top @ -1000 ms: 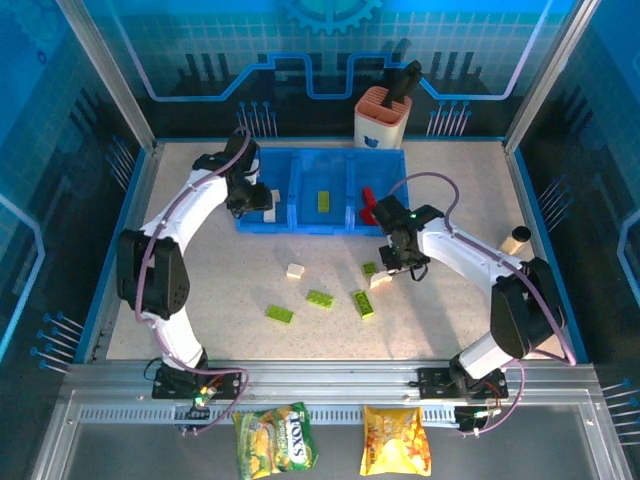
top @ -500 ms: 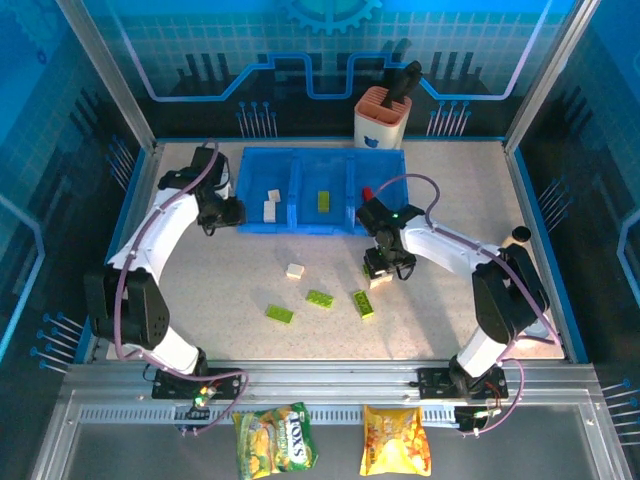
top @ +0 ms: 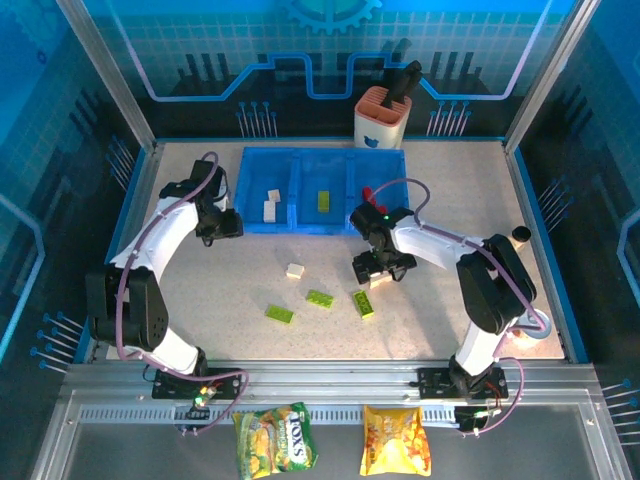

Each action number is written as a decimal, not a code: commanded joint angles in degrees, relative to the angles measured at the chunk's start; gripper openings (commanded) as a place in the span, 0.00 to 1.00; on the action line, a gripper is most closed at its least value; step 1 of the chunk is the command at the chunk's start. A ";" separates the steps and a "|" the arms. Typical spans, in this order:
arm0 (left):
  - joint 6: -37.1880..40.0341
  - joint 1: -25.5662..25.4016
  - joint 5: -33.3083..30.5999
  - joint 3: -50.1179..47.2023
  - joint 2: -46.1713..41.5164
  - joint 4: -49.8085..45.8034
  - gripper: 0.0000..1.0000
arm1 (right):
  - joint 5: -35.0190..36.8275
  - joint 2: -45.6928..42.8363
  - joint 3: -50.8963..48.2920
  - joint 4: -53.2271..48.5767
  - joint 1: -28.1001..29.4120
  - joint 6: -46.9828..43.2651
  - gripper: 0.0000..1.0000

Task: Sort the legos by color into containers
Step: Pick up the lego from the center of the table.

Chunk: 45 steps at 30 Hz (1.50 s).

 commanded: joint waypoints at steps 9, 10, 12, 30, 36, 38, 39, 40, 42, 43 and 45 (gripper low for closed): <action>1.92 0.39 -0.13 -2.01 1.48 1.40 0.43 | -4.16 3.51 -3.43 3.83 0.70 0.57 0.91; 1.89 0.40 -0.22 -2.01 1.51 1.45 0.43 | -4.24 3.74 -3.62 3.99 0.68 0.50 0.90; 1.90 0.44 -0.17 -2.07 1.62 1.49 0.43 | -4.50 4.24 -4.02 4.16 0.70 0.42 0.88; 2.00 0.41 0.14 -2.01 2.00 1.51 0.43 | -3.79 3.81 -3.37 3.17 0.76 -0.41 0.73; 2.09 0.41 0.05 -2.06 1.98 1.53 0.43 | -3.21 2.22 -2.93 1.90 0.95 -0.22 0.71; 2.11 0.41 0.16 -1.99 1.98 1.56 0.43 | -2.90 1.60 -2.46 1.25 1.10 -0.30 0.71; 2.11 0.41 0.18 -1.92 1.98 1.58 0.43 | -2.72 1.27 -2.04 0.78 1.21 -0.22 0.70; 2.11 0.43 0.16 -1.92 1.90 1.66 0.43 | -2.56 0.98 -1.65 0.30 1.44 -0.24 0.70; 2.10 0.43 0.14 -2.00 1.88 1.63 0.43 | -2.15 0.61 -0.68 -0.66 1.79 -0.25 0.70; 2.11 0.44 0.13 -2.01 1.65 1.75 0.43 | -1.91 0.42 -0.12 -1.26 2.03 -0.22 0.70; 2.09 0.50 -0.08 -2.01 1.52 1.91 0.43 | -1.44 0.18 1.04 -2.32 2.51 -0.29 0.70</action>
